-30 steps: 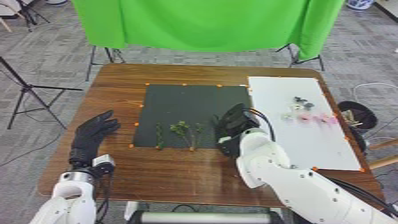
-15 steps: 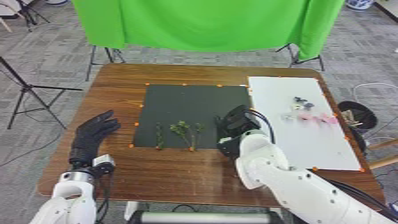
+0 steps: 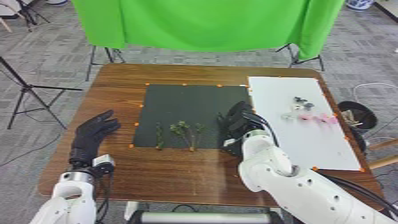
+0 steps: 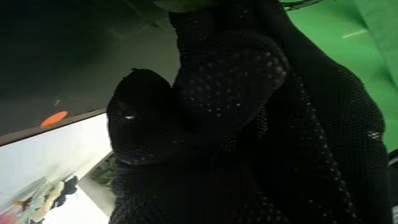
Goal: Arrange flowers
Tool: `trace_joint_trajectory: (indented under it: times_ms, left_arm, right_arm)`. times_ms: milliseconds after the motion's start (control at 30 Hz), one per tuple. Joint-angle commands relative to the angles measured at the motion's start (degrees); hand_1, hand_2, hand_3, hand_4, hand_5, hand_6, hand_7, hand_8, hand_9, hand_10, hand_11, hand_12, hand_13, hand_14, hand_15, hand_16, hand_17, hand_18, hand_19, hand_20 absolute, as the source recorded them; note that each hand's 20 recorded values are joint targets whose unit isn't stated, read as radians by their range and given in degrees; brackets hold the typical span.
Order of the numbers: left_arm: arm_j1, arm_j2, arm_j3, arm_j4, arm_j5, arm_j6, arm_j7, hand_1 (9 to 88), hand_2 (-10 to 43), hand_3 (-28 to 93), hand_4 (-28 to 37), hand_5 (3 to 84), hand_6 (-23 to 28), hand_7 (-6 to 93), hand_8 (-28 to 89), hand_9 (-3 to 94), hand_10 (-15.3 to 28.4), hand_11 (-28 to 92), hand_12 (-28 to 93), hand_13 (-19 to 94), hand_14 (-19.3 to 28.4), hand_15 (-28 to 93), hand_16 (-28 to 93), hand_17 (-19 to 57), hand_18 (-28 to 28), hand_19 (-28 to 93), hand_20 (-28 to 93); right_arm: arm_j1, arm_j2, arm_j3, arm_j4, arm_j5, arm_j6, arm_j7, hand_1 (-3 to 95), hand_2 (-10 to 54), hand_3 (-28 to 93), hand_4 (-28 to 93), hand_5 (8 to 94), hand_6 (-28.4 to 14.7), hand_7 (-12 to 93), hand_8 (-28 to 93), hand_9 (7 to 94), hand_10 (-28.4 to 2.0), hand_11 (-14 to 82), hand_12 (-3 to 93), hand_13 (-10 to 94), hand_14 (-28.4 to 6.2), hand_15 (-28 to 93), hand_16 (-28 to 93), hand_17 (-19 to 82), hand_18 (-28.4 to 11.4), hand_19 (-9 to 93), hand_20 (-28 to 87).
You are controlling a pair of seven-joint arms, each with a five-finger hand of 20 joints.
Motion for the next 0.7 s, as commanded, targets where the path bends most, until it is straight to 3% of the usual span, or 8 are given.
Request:
trace_joint_trajectory:
  times_ms: [33,700]
  left_arm:
    - [0.77,-0.02,0.21,0.11,-0.04,-0.27,-0.84,25.3,-4.1,73,-27.6,50.7,4.3,12.0,-8,51.7,14.8,20,9,45,17.3,24,-5,8.9,12.5,9,15]
    - [1.22,0.39,0.27,-0.19,-0.03,-0.39,-1.45,25.4,-4.3,73,-27.5,50.5,4.3,12.0,-8,51.8,14.8,20,8,45,17.3,23,-5,8.7,12.8,9,15]
  right_arm:
    - [0.31,-0.06,-0.32,-0.61,1.15,-1.22,0.26,54.4,-9.5,56,2,70.9,-8.0,36,12,92.3,-12.5,29.2,26.1,94,-1.2,56,15,80,-1.9,82,33]
    - [0.86,-2.8,1.08,0.31,7.32,1.23,1.97,52.1,-9.5,55,2,71.6,-9.1,32,14,91.2,-14.4,31.4,18.8,94,-2.2,54,15,79,-2.1,81,30]
